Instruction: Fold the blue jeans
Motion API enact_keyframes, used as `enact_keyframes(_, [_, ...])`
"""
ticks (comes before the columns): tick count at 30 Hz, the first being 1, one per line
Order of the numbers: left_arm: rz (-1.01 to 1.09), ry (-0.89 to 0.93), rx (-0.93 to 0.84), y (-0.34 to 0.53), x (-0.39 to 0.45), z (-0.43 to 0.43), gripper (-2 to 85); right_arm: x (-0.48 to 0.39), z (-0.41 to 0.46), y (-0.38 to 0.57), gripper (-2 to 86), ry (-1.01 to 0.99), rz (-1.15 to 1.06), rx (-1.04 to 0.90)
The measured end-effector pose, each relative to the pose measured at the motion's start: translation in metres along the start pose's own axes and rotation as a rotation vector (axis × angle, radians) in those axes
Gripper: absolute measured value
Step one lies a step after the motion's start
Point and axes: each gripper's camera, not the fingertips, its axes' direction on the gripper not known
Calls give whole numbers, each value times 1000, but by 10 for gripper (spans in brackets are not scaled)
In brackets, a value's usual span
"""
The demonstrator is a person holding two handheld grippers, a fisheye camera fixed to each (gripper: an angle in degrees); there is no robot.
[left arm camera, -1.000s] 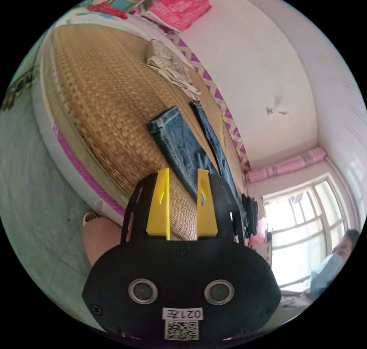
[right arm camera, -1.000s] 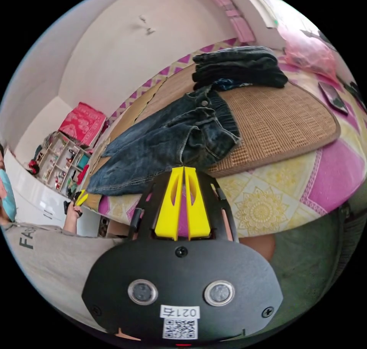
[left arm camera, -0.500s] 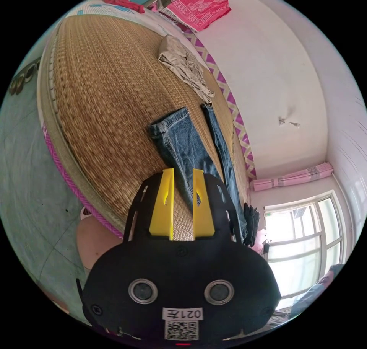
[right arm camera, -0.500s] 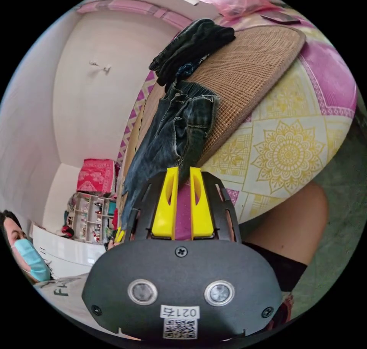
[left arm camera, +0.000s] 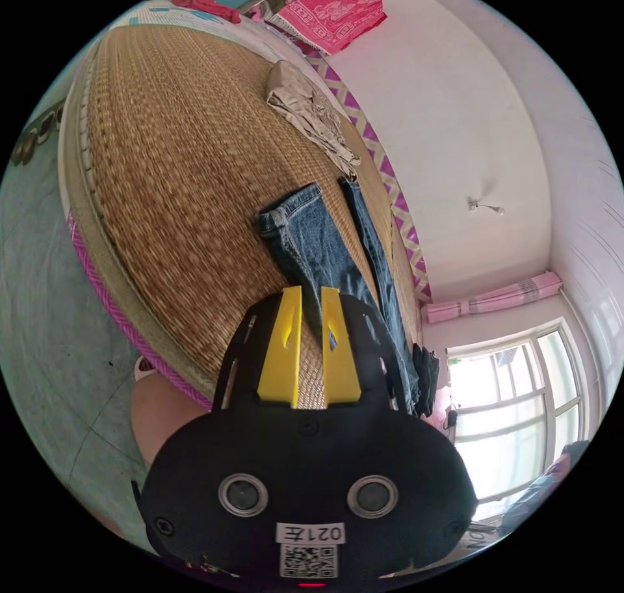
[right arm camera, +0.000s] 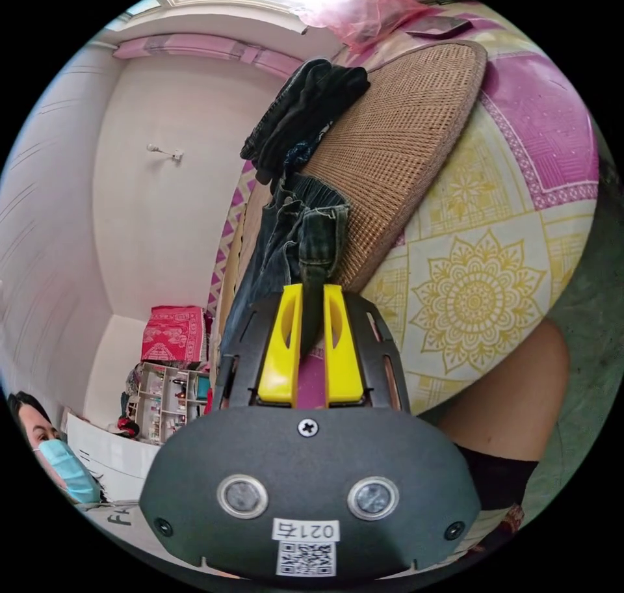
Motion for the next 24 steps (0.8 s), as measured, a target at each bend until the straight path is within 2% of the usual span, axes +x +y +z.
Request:
enact_keyframes(6, [27,44,-40,0,-16,24,-5,23,19,-14,13,-87,20,-45])
enact_keyframes(11, [157,77,-100,-21,24,27,-9,1,34,-59,4,-262,-16,-166])
enact_keyframes(17, [353,-71,-217,-91,132,91,-10,-50,108,-153,3,-265,-97,-247])
enact_keyframes(24, [498,-373,-334,-183,231,276,-10,-63,264,-251,2,-89,-120,-316])
